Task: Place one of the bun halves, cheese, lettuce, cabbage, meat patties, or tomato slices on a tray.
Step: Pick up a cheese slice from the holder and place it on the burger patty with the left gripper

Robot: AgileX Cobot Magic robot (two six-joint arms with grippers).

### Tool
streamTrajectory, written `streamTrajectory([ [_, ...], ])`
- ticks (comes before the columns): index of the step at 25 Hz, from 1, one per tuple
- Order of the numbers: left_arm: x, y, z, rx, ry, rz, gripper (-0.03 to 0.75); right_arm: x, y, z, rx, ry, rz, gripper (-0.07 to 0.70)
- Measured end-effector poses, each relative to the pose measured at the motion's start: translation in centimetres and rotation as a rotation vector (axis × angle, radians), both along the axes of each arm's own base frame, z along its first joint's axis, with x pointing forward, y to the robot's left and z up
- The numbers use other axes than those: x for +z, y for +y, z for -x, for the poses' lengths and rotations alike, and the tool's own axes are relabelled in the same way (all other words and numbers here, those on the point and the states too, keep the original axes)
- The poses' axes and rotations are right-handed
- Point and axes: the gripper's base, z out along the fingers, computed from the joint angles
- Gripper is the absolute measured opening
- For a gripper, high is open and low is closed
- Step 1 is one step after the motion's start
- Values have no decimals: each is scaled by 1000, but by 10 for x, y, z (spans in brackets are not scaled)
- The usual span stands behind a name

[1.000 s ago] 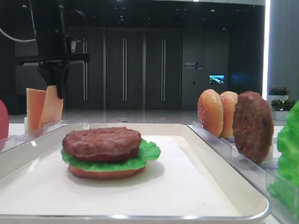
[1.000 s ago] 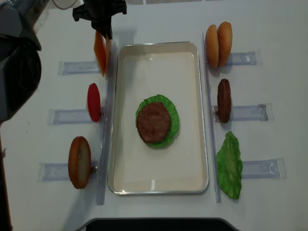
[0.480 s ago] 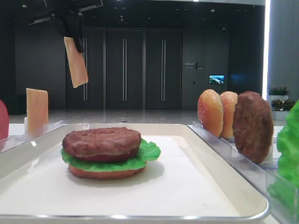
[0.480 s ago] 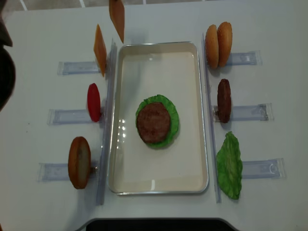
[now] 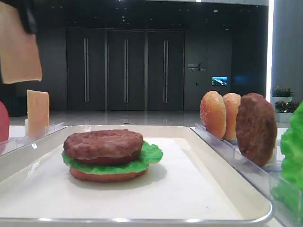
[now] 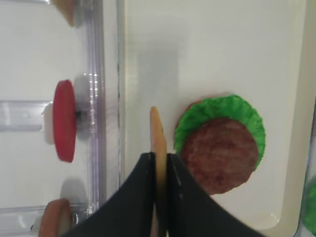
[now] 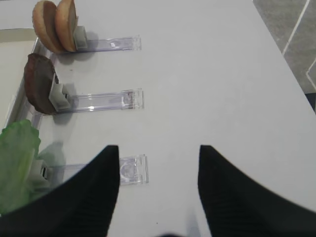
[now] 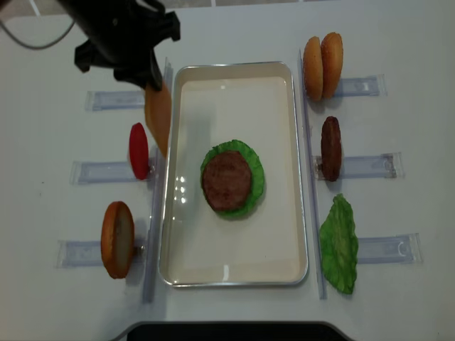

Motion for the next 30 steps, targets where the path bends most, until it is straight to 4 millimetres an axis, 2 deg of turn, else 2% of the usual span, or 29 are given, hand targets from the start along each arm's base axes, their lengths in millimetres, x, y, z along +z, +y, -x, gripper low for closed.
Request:
streamTrajectory([
  [4, -10, 6, 21, 6, -23, 35, 30, 0, 0, 0, 0, 0, 0, 349],
  [12, -33, -23, 20, -106, -110, 382, 30, 0, 0, 0, 0, 0, 0, 349],
  [17, -55, -32, 23, -162, -113, 488, 30, 0, 0, 0, 0, 0, 0, 349],
  [24, -88, -33, 25, -188, -98, 509, 30, 0, 0, 0, 0, 0, 0, 349],
  [30, -104, -36, 20, -199, -78, 502, 30, 0, 0, 0, 0, 0, 0, 349],
])
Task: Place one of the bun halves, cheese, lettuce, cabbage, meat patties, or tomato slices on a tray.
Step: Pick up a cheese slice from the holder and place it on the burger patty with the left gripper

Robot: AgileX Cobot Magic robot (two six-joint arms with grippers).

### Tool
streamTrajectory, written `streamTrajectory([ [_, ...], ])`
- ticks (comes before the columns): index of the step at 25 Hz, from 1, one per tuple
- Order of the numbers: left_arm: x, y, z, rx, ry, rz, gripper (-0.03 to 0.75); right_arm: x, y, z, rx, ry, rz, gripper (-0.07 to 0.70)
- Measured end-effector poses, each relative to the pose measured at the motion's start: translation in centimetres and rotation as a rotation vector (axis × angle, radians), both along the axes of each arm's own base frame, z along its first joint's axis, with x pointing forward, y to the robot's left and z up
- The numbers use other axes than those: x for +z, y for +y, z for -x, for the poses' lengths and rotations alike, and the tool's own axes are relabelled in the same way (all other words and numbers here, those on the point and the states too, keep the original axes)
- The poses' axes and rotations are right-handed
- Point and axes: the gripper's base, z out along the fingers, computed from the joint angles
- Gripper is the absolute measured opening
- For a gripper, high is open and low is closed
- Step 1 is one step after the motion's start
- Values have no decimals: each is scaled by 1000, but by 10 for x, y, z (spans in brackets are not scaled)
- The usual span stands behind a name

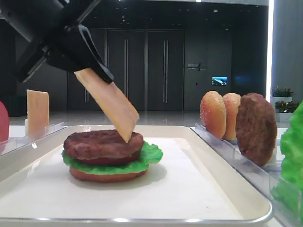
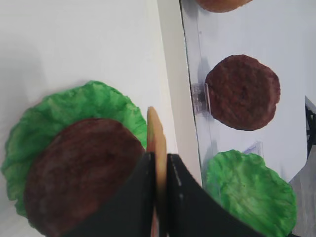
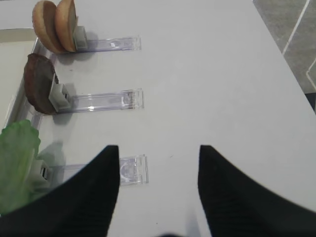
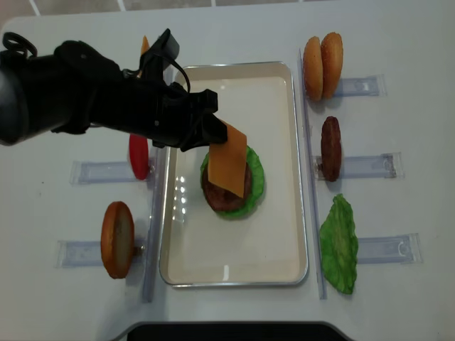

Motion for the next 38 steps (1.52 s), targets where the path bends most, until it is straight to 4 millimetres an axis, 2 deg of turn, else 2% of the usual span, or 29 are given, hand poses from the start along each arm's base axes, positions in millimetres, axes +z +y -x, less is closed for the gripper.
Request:
streamTrajectory([
  [8, -16, -1, -5, 2, 24, -19, 30, 0, 0, 0, 0, 0, 0, 349],
  [21, -18, -1, -3, -53, 7, -48, 46, 0, 0, 0, 0, 0, 0, 349],
  [23, -18, 0, -2, -77, 6, -62, 82, 0, 0, 0, 0, 0, 0, 349],
  [28, -19, 0, 1, -109, 14, -71, 240, 0, 0, 0, 0, 0, 0, 349],
  [34, -23, 5, 4, -145, 31, -143, 307, 0, 0, 0, 0, 0, 0, 349],
  [38, -27, 16, 3, -134, 79, -189, 431, 0, 0, 0, 0, 0, 0, 349],
])
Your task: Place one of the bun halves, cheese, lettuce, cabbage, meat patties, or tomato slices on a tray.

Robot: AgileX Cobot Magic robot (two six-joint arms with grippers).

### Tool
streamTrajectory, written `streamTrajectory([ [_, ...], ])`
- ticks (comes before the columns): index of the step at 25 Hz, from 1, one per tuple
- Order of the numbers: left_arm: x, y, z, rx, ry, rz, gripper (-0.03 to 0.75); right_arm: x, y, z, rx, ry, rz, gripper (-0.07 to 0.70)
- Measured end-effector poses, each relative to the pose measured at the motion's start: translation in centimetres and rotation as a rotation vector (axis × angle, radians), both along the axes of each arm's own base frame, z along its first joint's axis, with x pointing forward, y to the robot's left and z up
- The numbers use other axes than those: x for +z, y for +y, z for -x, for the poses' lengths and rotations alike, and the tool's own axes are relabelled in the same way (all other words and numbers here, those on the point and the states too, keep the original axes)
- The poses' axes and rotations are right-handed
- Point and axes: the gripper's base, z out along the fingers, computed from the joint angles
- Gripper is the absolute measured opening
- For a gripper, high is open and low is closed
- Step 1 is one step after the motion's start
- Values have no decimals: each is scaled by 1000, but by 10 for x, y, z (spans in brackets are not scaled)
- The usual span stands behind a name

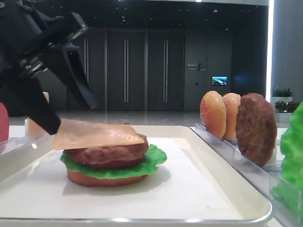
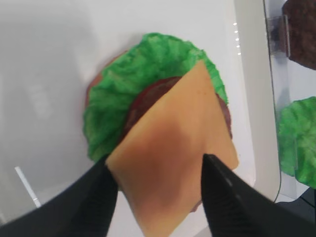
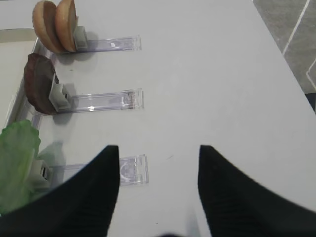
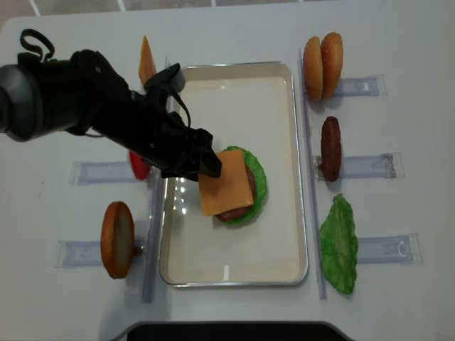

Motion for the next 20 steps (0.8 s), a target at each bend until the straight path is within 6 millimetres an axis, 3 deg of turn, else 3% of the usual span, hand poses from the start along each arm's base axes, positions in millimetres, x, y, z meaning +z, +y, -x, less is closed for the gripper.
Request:
streamTrajectory([
  [3, 2, 14, -4, 25, 44, -3, 504, 0, 0, 0, 0, 0, 0, 349],
  [6, 15, 25, -11, 58, 41, -1, 523, 0, 0, 0, 0, 0, 0, 349],
  [11, 65, 25, -22, 81, -55, -46, 503, 0, 0, 0, 0, 0, 0, 349],
  [14, 92, 29, -28, 129, -71, -171, 478, 0, 0, 0, 0, 0, 0, 349],
  [20, 130, 55, -40, 289, -107, -467, 465, 0, 0, 0, 0, 0, 0, 349],
])
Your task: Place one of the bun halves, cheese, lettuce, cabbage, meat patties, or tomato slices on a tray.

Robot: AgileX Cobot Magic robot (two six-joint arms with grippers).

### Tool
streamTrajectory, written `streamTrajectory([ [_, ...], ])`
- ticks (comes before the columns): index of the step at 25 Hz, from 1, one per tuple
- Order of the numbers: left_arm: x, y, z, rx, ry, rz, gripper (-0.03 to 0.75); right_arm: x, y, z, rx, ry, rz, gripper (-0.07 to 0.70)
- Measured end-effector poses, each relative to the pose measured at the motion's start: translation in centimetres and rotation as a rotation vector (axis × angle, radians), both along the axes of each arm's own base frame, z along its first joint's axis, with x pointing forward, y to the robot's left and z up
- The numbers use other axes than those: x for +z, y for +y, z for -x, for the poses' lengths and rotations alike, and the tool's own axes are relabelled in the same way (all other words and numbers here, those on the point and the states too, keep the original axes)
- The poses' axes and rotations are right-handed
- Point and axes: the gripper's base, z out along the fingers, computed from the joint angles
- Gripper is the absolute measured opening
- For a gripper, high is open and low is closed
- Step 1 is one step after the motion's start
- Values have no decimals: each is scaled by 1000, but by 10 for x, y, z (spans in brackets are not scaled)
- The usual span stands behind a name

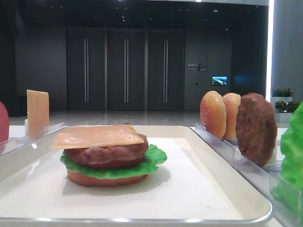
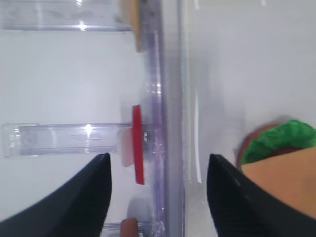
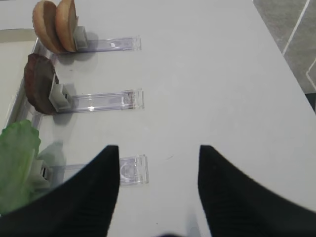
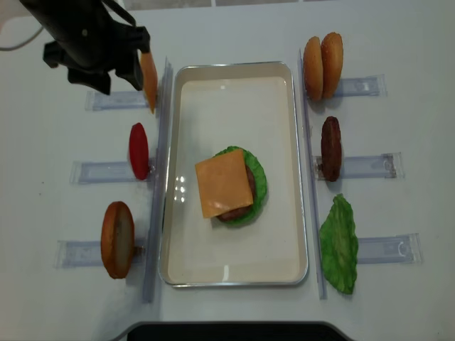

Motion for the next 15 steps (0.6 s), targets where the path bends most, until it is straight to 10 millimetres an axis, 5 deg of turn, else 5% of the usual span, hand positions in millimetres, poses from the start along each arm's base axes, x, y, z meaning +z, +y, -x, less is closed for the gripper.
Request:
streamTrajectory([
  [6, 7, 12, -1, 37, -3, -87, 442, 0, 0, 0, 0, 0, 0, 349],
  [15, 2, 119, -14, 177, 24, -217, 402, 0, 0, 0, 0, 0, 0, 349],
])
